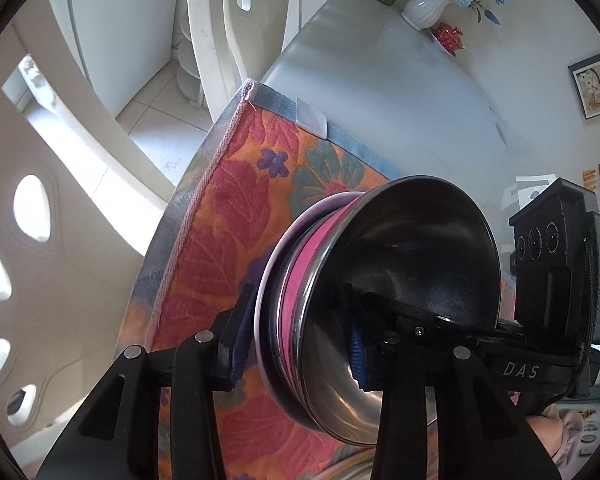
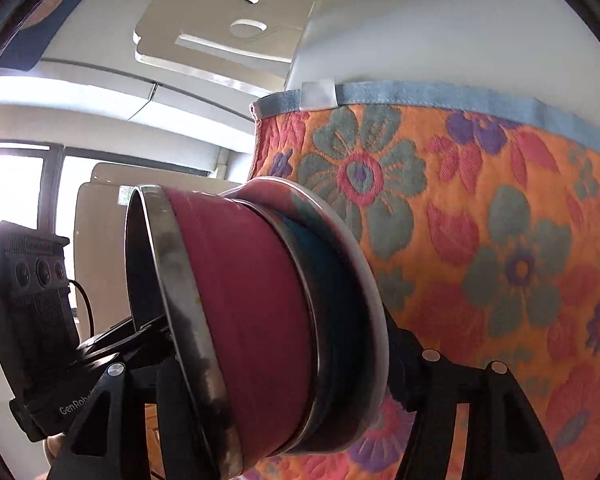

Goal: Organize plates and bowls
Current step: 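Grip the bowl stack rim with both tools and lift it, then carry the bowl stack with both tools and lower it onto the tree plate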

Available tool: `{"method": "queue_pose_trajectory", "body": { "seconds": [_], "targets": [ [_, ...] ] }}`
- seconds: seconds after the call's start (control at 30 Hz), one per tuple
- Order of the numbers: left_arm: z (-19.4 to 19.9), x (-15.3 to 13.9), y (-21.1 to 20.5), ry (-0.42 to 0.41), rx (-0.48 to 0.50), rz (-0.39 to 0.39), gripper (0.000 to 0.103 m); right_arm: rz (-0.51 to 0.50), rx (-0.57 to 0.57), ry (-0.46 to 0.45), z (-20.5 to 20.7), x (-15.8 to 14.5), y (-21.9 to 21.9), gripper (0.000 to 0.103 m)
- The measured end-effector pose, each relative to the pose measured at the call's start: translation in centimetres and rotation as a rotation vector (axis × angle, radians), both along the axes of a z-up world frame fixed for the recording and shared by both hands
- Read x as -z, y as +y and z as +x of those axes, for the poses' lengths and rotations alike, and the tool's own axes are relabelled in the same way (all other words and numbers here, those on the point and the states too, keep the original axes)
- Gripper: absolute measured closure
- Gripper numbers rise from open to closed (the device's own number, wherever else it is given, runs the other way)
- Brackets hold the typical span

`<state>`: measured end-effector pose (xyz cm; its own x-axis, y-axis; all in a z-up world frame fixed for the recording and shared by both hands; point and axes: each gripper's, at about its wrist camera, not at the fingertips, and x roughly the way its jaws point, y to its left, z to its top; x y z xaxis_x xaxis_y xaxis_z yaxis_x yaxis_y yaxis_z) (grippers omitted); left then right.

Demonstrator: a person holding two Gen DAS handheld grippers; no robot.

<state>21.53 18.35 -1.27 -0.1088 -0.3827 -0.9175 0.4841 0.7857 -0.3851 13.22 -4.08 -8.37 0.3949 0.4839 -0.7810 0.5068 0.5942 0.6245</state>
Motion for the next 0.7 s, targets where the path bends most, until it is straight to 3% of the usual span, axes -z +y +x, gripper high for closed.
{"method": "queue_pose_trajectory", "body": {
  "seconds": [0.4, 0.47, 0.7],
  "targets": [
    [-8.4, -7.3, 1.9, -0.065, -0.033, -0.013, 0.067, 0.04, 0.048, 0.011, -8.6, -6.7, 2.6, 0.041],
    [-10.3, -8.2, 2.5, -0.037, -0.096, 0.0, 0.067, 0.042, 0.043, 0.01, -10.4, -7.5, 3.3, 0.041],
    [-17.3, -9.3, 5.2, -0.028, -0.135, 0.017, 0.067, 0.069, 0.025, 0.04, -17.3, -7.7, 6.9, 0.041]
  ]
}}
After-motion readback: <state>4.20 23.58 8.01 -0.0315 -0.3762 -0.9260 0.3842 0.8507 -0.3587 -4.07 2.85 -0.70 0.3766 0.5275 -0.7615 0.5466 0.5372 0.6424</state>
